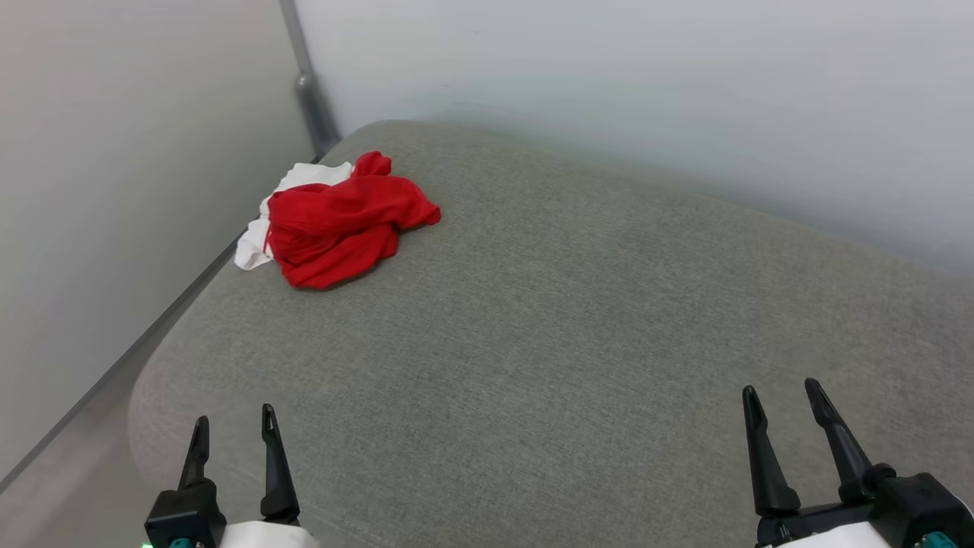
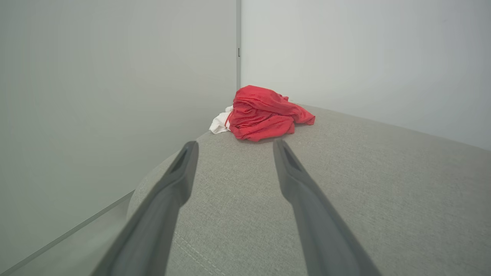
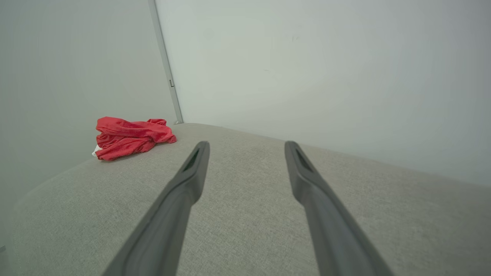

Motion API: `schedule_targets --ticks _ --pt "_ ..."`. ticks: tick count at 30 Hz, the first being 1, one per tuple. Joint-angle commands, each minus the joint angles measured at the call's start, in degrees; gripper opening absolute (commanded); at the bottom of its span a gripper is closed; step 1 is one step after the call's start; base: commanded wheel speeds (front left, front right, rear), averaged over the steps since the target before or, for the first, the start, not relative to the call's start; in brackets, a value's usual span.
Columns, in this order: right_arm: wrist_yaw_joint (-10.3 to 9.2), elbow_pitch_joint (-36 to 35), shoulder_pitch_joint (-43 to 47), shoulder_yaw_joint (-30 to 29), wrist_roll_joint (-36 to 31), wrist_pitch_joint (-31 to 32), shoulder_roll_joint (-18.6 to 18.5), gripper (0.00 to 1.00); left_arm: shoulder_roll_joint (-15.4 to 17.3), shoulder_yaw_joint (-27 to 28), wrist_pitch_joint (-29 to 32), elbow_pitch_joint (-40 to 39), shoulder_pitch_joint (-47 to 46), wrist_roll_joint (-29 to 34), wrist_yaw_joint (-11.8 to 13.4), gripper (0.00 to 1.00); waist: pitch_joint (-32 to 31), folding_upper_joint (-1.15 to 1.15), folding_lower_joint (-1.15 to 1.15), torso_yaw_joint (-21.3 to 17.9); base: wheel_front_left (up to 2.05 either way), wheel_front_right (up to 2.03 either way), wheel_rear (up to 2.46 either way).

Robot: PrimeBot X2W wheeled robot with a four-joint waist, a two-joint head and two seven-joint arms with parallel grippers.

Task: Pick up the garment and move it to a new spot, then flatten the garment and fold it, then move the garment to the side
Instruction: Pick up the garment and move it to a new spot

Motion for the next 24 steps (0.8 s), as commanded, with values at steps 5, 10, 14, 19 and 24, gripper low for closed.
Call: schedule_targets --ticks 5,10,14,19,24 --pt "-0.02 0.1 0.6 0.4 -0.5 -0.1 0.0 1.0 -0.1 0.7 -0.2 -0.4 0.4 -0.5 0.3 1.0 0.0 0.0 0.0 1.5 0.0 0.0 0.0" --pt "-0.02 0.5 -0.4 0.8 -0.7 -0.1 0.0 1.0 -0.1 1.0 -0.2 -0.2 0.8 -0.9 0.5 1.0 0.0 0.0 0.0 1.6 0.0 0.0 0.0" --pt "-0.02 0.4 -0.5 0.9 -0.4 -0.1 0.0 1.0 -0.1 1.9 -0.2 0.7 0.0 -1.7 -0.2 1.0 -0.1 0.0 0.0 1.5 0.0 0.0 0.0" --pt "-0.02 -0.3 -0.5 0.6 -0.8 -0.1 0.0 1.0 0.5 5.3 -0.2 2.6 -3.6 -1.8 -3.0 1.0 1.1 0.0 0.0 0.3 0.0 0.0 0.0" --pt "-0.02 -1.8 -2.3 0.2 -2.6 -0.1 0.0 1.0 3.2 10.2 -0.2 4.8 -10.4 -3.8 -6.4 1.0 4.4 0.0 0.0 -1.6 0.0 0.0 0.0"
